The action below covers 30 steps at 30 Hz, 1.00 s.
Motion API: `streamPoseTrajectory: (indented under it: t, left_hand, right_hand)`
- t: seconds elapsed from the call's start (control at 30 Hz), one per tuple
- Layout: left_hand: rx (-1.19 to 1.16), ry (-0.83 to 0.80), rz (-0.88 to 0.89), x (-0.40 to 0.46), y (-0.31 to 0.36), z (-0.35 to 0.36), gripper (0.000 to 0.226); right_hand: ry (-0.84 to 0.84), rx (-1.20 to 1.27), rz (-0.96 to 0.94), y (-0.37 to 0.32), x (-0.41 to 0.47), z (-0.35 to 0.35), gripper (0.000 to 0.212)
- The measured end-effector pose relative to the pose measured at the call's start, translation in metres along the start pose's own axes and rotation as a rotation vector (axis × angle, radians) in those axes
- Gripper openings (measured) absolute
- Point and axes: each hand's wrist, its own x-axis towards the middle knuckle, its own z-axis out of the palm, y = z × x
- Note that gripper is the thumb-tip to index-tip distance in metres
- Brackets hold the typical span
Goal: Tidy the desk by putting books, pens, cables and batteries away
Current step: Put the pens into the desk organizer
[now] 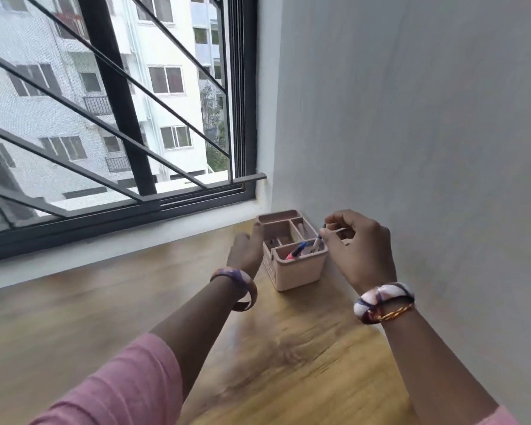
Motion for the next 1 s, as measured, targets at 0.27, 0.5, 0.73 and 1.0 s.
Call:
streamPoseTrajectory:
  t: [0.27, 0.5, 0.73, 1.0]
  left_hand:
    - [-0.242, -0.230, -0.147, -0.011, -0.003, 0.018, 0.066]
    - [-0.004, -0.267, -0.035, -0.026, -0.021, -0.042, 0.021]
    - [0.170, -0.201, 0.000, -0.087, -0.056, -0.208, 0.018]
    - [0.262, 0.199, -0.142, -0.182, -0.130, -0.409, 0.012]
  right_hand:
    - [0.095, -0.023, -0.043, 0.004, -0.013, -0.009, 0.005]
    - [0.029, 0.023, -0.081, -0.027, -0.031, 0.000, 0.007]
    - [-0.296, 0.173, -0.167, -0.111, -0.082, 0.066, 0.009]
    - [-0.906, 0.200, -0.332, -0.221, -0.179, 0.182, 0.008]
